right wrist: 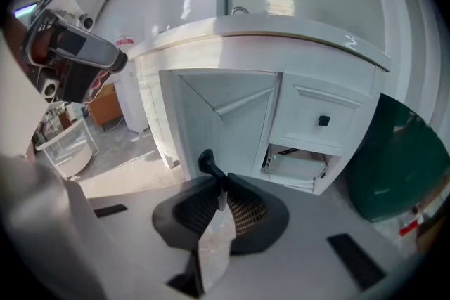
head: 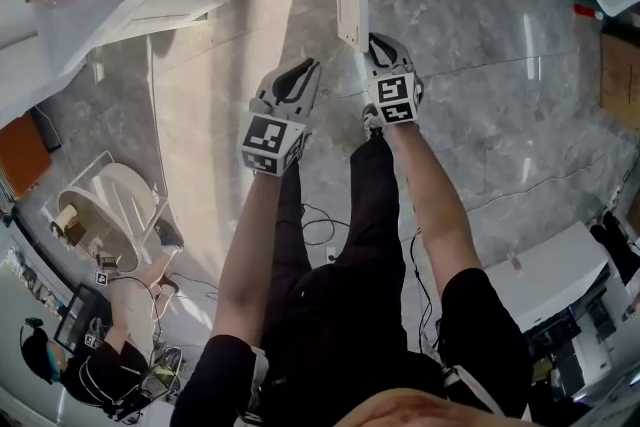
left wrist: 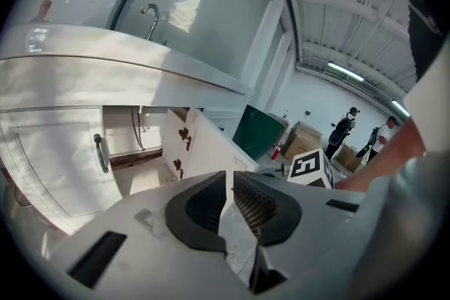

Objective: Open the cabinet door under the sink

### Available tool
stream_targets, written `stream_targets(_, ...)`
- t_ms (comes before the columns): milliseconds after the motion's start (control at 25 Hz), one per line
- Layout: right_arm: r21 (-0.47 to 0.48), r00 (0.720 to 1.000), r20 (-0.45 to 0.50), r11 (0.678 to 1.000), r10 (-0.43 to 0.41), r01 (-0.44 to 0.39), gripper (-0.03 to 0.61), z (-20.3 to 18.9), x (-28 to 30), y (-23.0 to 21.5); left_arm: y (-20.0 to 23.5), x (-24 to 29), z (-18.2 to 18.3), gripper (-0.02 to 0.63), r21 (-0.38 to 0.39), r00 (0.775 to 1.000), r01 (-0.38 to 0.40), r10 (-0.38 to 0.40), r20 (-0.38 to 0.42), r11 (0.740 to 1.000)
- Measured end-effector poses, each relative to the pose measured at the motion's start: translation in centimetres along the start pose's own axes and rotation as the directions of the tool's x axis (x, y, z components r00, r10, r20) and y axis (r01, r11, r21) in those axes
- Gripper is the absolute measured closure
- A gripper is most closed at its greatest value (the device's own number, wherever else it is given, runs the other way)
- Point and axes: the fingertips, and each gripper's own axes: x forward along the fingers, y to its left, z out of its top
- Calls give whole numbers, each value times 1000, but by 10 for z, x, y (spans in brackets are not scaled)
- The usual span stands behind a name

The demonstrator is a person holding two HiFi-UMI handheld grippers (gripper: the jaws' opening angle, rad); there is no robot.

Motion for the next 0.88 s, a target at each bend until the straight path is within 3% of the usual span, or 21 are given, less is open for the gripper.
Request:
stream_targets(320,-81,997,-42,995,59,-63,488,-16,-9,-36,-40,26,-4,574,-18,1000,-17,16,-6,1000)
stream_targets(600,-184,987,-113,974,116,-135,488,-24,-14,-66,-58,46,14,574,-29,998,-58,58,23,998)
stream_targets(880,-241,968,-189,948,163,-207,480,-26,-16,-70,-76,53,23,574,-61,993,-114,116,23,992)
